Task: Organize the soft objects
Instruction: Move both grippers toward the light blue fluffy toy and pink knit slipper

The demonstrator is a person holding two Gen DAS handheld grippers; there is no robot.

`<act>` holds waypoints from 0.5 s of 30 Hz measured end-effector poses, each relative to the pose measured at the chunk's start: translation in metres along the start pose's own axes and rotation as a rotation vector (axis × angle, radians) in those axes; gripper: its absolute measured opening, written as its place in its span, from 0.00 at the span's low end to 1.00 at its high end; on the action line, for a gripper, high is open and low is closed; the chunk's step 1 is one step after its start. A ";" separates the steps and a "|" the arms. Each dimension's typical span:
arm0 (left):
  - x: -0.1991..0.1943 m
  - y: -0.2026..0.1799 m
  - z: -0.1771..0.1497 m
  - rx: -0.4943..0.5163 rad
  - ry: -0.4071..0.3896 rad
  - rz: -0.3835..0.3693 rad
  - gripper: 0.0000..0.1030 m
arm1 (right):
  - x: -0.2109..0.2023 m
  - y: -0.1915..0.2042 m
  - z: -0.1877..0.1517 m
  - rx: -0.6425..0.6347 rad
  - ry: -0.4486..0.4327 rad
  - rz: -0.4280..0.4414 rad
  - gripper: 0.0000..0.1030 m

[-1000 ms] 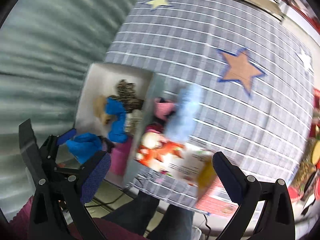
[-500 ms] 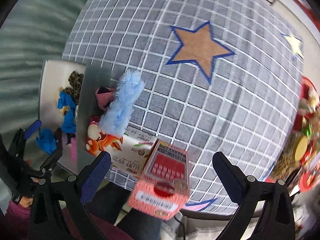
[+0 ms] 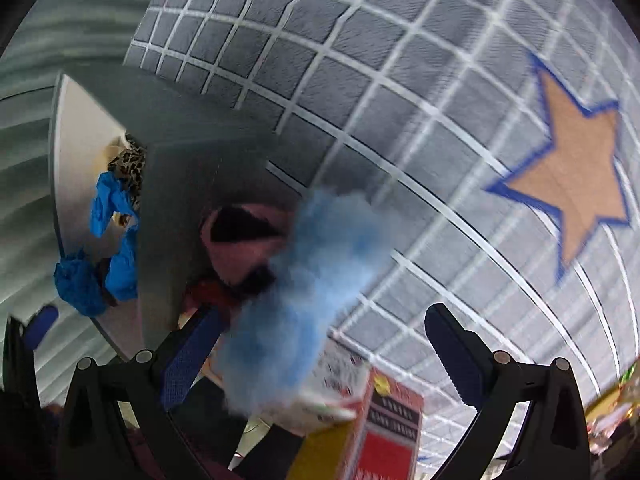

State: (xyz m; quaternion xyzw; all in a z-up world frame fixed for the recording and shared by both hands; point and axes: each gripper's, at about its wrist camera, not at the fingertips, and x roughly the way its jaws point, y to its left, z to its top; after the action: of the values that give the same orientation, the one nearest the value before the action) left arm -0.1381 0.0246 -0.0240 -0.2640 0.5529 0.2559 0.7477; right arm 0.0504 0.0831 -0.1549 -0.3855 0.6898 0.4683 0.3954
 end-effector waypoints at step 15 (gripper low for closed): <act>0.009 -0.035 0.014 0.045 0.034 0.001 1.00 | 0.049 -0.011 0.005 -0.026 0.067 -0.221 0.99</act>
State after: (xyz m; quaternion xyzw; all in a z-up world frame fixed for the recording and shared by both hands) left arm -0.1026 0.0094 -0.0257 -0.2513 0.5712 0.2391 0.7439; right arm 0.0422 0.0768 -0.2042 -0.4796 0.6498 0.4174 0.4165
